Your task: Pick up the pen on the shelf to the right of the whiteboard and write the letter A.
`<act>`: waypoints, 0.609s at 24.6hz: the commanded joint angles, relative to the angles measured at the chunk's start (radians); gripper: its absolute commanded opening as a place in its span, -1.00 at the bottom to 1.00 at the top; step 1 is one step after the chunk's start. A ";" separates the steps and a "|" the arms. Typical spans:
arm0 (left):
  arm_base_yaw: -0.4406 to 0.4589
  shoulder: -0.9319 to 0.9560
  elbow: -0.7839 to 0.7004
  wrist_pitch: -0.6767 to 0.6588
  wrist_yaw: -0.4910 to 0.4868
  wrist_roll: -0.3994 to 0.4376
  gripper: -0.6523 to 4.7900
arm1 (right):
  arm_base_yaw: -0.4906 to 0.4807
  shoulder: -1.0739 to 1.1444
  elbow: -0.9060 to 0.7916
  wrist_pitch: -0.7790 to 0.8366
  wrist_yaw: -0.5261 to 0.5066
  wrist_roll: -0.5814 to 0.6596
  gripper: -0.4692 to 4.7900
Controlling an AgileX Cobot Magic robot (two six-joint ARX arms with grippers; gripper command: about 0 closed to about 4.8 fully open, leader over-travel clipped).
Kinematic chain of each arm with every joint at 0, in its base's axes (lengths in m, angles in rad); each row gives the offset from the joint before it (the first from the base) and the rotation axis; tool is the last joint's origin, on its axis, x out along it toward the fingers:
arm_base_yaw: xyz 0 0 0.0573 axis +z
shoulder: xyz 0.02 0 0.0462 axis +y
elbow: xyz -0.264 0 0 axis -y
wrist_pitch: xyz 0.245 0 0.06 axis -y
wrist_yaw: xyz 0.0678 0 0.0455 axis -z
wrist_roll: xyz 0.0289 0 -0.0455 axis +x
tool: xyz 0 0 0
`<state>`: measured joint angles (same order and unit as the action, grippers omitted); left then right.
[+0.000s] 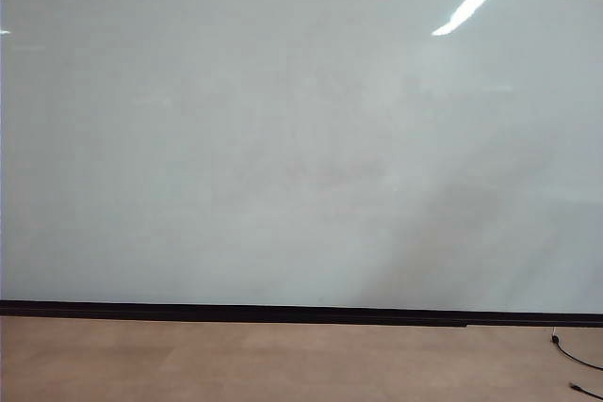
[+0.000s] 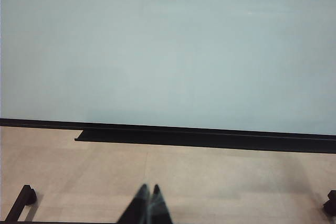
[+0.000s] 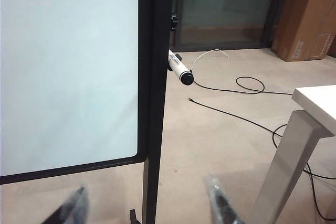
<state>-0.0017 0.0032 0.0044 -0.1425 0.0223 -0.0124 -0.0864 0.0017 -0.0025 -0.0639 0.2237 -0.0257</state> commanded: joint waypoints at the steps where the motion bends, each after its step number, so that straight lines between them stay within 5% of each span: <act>1: 0.000 0.000 0.002 0.008 0.000 0.005 -0.78 | 0.000 0.000 0.005 0.040 0.002 0.024 0.27; 4: 0.000 0.000 0.002 0.008 0.000 0.005 -0.78 | -0.001 0.000 0.006 0.067 0.025 0.024 0.37; 6: 0.000 0.000 0.002 0.008 0.000 0.004 -0.78 | -0.001 0.000 0.012 0.066 0.048 0.035 0.95; 15: 0.000 0.000 0.002 0.008 0.000 0.004 -0.78 | -0.002 0.066 0.103 0.035 0.144 0.063 1.00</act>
<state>-0.0017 0.0029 0.0044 -0.1425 0.0223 -0.0120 -0.0875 0.0452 0.0864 -0.0376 0.3527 0.0330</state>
